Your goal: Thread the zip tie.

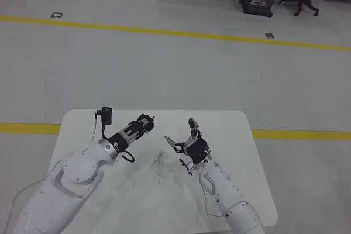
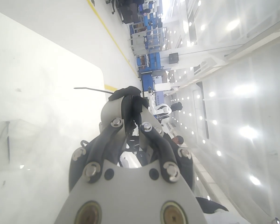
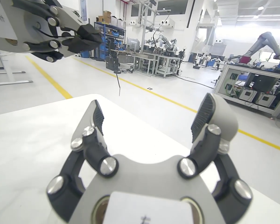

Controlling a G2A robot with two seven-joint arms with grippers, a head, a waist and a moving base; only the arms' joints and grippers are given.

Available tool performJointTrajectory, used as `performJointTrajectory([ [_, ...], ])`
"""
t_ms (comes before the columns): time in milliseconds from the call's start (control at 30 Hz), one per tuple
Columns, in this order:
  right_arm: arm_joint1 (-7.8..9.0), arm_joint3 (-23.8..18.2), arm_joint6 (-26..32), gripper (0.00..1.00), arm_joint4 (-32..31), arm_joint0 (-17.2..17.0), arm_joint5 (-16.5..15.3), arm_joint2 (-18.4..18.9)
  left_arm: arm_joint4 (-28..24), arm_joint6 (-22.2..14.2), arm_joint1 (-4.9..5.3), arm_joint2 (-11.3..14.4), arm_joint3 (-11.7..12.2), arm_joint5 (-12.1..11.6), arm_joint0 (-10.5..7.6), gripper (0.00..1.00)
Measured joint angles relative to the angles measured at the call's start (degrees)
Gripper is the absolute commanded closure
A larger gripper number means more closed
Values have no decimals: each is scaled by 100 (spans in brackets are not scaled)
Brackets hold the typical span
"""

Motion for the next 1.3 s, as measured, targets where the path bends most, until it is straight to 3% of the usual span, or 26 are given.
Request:
performJointTrajectory([
  [300,66,-85,-139,0,-143,-122,-66,244,-316,546,-33,-115,-89,449,150,100],
  [700,67,-85,-147,0,-135,-124,-79,248,-317,551,-33,-115,-89,442,154,100],
  [833,80,-143,-163,0,-104,-163,-83,314,-683,728,-72,-129,-67,315,205,100],
  [1000,142,-164,-513,0,57,-289,-313,605,-1241,932,-128,-160,-3,42,254,100],
  [1167,199,-94,-794,0,150,-356,-548,860,-1664,915,-159,-188,70,-196,343,100],
  [1300,237,-26,-986,0,196,-392,-709,1016,-1984,842,-176,-193,147,-226,436,100],
])
